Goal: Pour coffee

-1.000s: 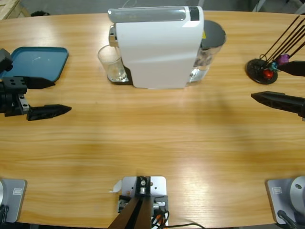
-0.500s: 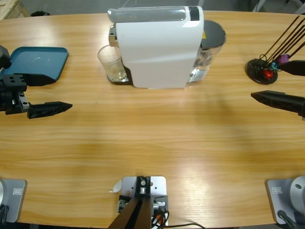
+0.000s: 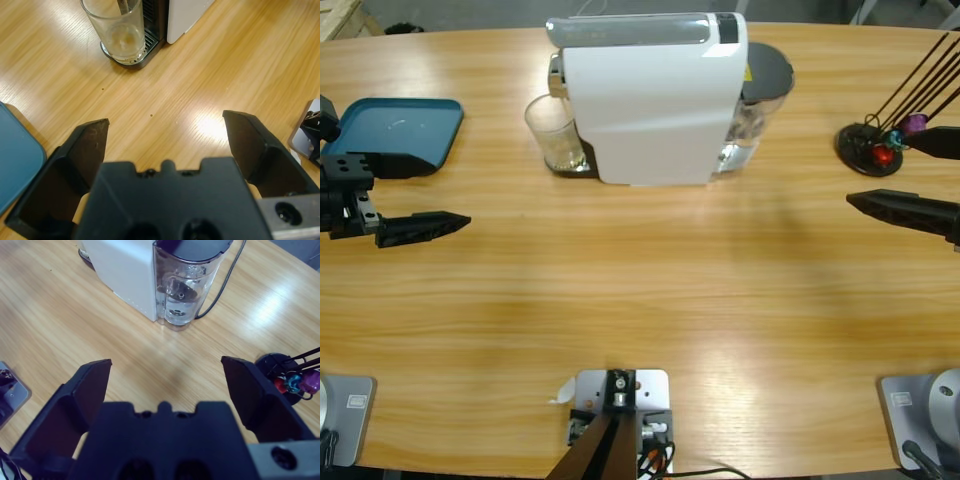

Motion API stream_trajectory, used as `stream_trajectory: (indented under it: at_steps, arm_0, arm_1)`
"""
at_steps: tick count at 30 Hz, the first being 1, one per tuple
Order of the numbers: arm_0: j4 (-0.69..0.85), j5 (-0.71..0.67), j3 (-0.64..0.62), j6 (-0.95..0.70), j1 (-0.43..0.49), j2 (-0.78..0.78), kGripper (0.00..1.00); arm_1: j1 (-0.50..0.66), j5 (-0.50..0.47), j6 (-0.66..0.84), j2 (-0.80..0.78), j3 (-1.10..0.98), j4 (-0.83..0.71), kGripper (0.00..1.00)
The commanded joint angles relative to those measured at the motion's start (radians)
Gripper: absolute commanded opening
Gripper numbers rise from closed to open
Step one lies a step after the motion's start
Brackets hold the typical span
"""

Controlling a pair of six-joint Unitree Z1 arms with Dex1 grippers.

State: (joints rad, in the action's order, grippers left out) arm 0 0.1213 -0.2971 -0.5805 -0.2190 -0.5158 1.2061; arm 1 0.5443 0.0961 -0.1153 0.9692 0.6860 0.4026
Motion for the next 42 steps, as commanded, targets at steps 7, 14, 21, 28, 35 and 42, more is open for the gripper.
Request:
stream_trajectory:
  at_steps: [7,14,21,28,35,42]
  arm_0:
    - [0.078,0.007,-0.063,-0.020,0.134,-0.109,0.982]
    - [0.112,0.006,-0.093,-0.020,0.182,-0.102,0.982]
    - [0.110,0.000,-0.115,-0.023,0.192,-0.107,0.982]
    - [0.091,-0.032,-0.122,-0.023,0.192,-0.109,0.982]
    - [0.077,-0.061,-0.128,-0.035,0.192,-0.128,0.982]
    - [0.085,-0.087,-0.163,-0.079,0.189,-0.121,0.982]
  arm_1:
    - [0.000,-0.007,0.066,0.006,-0.077,-0.064,1.000]
    - [0.001,-0.007,0.068,0.006,-0.080,-0.068,1.000]
    - [0.001,-0.010,0.079,0.010,-0.086,-0.078,1.000]
    - [0.002,-0.007,0.113,0.016,-0.109,-0.108,1.000]
    - [0.002,-0.007,0.124,0.019,-0.114,-0.114,1.000]
    - [0.002,-0.006,0.126,0.017,-0.114,-0.114,1.000]
